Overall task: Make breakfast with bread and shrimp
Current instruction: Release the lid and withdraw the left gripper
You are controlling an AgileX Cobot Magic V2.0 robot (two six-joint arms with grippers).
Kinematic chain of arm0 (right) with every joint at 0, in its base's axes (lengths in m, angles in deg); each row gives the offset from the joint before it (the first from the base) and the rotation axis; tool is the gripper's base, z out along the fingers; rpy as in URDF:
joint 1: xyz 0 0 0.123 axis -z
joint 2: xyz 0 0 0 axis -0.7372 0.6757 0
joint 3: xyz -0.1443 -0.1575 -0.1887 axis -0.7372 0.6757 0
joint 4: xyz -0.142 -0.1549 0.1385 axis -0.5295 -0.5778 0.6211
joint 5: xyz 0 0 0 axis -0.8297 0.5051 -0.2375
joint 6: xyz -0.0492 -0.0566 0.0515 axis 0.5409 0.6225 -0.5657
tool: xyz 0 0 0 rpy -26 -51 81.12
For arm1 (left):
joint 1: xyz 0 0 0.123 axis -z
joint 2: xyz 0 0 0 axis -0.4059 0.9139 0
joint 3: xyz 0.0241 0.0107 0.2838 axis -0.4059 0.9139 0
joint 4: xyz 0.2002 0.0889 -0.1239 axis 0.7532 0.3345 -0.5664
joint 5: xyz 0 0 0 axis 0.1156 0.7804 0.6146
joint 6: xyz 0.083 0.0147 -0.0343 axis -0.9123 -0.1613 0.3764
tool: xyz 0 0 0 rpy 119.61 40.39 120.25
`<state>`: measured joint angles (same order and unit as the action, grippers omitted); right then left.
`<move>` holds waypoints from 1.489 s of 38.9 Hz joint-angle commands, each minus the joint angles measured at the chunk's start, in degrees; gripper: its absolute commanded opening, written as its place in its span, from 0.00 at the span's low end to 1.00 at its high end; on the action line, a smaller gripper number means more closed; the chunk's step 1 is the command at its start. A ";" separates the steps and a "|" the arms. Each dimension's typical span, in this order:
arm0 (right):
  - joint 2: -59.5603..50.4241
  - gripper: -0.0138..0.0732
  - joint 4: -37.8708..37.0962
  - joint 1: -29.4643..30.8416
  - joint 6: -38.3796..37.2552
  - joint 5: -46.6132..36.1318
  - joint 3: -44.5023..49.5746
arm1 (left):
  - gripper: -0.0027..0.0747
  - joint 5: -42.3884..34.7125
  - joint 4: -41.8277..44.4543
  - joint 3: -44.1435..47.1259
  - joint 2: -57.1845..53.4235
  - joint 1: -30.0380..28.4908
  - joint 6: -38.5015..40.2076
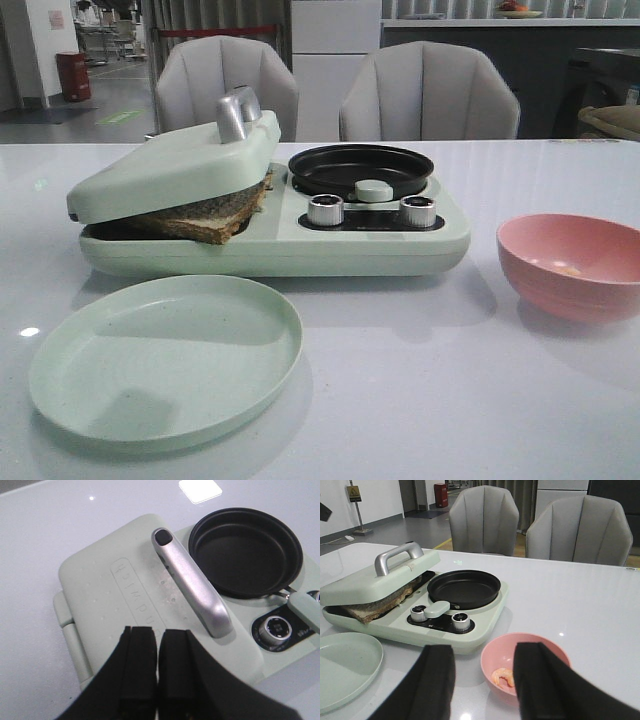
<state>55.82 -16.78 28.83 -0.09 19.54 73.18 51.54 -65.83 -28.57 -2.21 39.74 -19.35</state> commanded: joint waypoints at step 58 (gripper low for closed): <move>0.55 0.61 -0.12 0.22 0.08 -5.06 -1.65 | 0.19 -6.64 10.00 55.30 -79.94 0.07 9.37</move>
<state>55.82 -16.78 28.83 -0.09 19.54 73.18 49.69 -55.42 28.25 -82.70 39.74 -10.74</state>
